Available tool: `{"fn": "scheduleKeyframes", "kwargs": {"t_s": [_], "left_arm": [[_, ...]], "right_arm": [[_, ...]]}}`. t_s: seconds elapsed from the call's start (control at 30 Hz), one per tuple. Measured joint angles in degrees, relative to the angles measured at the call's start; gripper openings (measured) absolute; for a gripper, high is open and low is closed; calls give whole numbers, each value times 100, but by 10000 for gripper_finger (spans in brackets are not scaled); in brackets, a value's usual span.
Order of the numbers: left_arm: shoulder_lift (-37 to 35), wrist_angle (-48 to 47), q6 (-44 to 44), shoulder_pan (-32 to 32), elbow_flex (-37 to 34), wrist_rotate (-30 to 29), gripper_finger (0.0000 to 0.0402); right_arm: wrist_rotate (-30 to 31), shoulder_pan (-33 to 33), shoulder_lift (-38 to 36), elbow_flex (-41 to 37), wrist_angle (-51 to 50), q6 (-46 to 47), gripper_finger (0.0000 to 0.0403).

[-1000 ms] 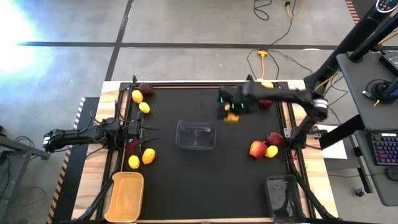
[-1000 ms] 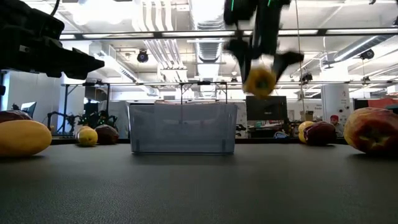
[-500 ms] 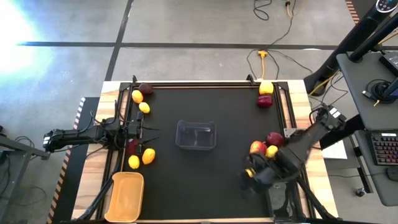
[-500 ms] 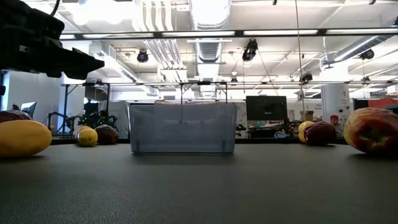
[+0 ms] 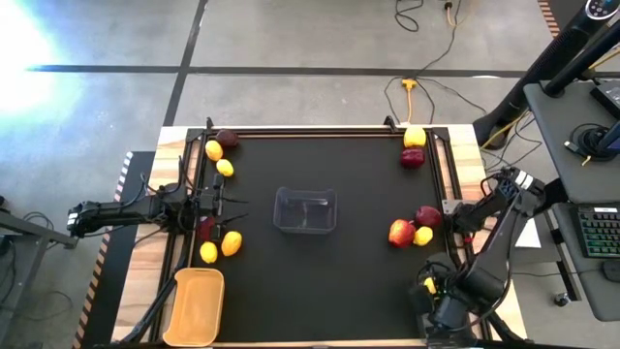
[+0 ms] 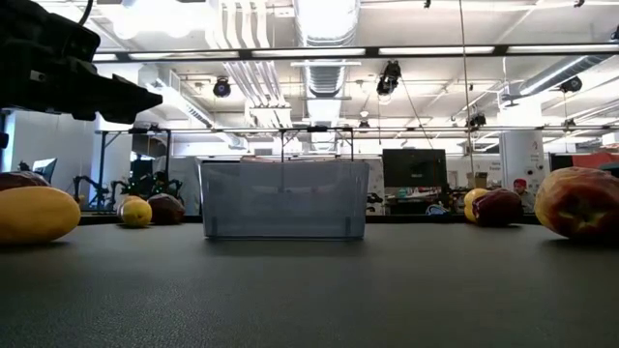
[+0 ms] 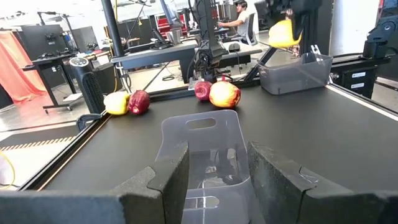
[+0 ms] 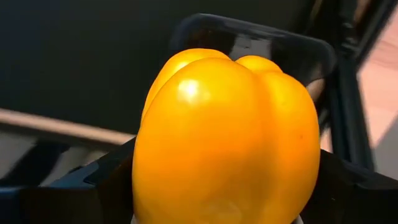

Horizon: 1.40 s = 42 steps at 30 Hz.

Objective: Sort produce into baskets
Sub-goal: Put the yellow bell pepper into the bottom black bin

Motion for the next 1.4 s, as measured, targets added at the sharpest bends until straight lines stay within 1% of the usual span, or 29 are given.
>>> {"fn": "scheduleKeyframes", "kwargs": {"t_s": [0.13,0.3,0.43,0.53,0.67,0.9,1.07,1.13,1.2,1.27,1.4], "left_arm": [[0,1,0,0,-1,0,146],[0,1,0,0,-1,0,146],[0,1,0,0,1,0,146],[0,1,0,0,-1,0,146],[0,1,0,0,0,0,146],[1,0,0,0,1,0,146],[-1,1,0,0,0,0,146],[0,-1,0,0,1,1,146],[-1,0,0,0,1,2,146],[0,1,0,0,1,0,146],[1,1,0,0,1,0,146]], "right_arm": [[-295,-6,-66,-710,428,-63,317],[-598,-28,-147,-1593,1867,-15,324],[-629,-44,-149,-2155,2565,130,327],[-652,-109,-149,-2410,2633,222,329],[-645,-131,-184,-2520,2619,216,334],[-538,-136,-190,-2718,2532,162,366],[-539,-142,-332,-2603,2354,301,369],[-538,-142,-407,-2353,2213,339,369],[-500,-142,-438,-2020,1858,333,370],[-327,-142,-444,-1595,1390,328,370],[400,-285,-441,-587,332,303,370]]}}
